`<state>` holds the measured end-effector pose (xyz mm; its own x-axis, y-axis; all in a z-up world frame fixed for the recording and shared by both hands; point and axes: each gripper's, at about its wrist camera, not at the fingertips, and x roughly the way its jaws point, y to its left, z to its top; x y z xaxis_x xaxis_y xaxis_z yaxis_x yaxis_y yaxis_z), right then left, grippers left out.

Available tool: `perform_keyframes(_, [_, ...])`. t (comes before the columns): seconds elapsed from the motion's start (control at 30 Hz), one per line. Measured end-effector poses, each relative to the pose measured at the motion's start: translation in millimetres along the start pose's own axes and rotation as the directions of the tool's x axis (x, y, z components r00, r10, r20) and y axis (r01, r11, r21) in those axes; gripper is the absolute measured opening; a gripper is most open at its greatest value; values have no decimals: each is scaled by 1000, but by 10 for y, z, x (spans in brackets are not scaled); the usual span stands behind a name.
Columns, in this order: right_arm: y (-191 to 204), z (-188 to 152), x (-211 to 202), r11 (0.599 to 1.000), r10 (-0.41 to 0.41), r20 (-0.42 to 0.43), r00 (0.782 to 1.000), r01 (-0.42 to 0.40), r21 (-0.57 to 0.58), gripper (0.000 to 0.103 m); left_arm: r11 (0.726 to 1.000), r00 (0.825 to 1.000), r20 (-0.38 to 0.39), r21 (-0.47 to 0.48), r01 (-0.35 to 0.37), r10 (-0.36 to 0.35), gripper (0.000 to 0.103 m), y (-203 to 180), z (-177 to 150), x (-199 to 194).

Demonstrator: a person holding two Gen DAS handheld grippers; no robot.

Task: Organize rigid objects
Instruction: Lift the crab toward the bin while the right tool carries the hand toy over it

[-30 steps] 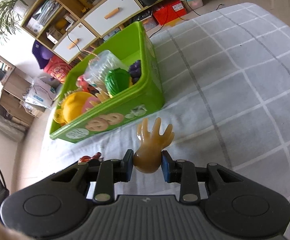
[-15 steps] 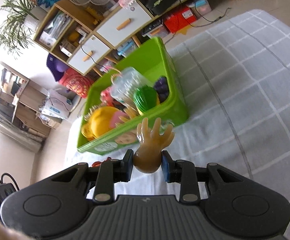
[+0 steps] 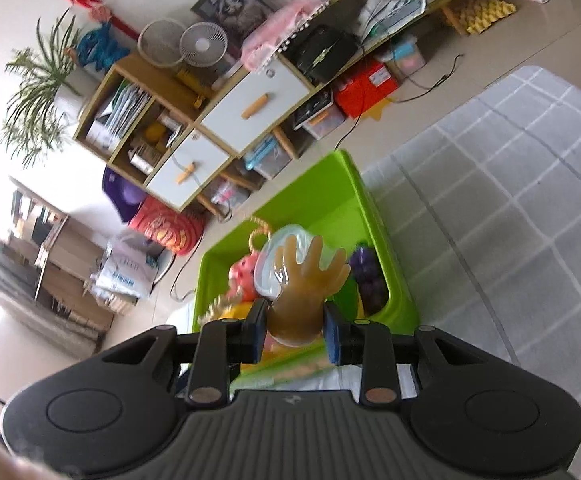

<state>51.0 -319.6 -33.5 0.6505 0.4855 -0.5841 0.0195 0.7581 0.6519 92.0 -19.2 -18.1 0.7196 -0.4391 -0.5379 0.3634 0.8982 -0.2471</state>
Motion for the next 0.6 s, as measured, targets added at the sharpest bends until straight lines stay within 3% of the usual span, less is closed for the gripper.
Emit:
perform_keyframes(0.2, [-19,109,198,998,-60,58,997,60,-8,11,1000,1000,-8,2,-27,27,58,26,-2,183])
perform_keyframes(0.43, [-85,156,353,997,-71,100,992,74,-25,11,998,998,-13,-8,-58,58,59,141,-17,247])
perform_keyframes(0.6, [-1,127,444,989,-99,119,988,111,-98,11,998,999,1,-16,-54,54,59,173,-23,237])
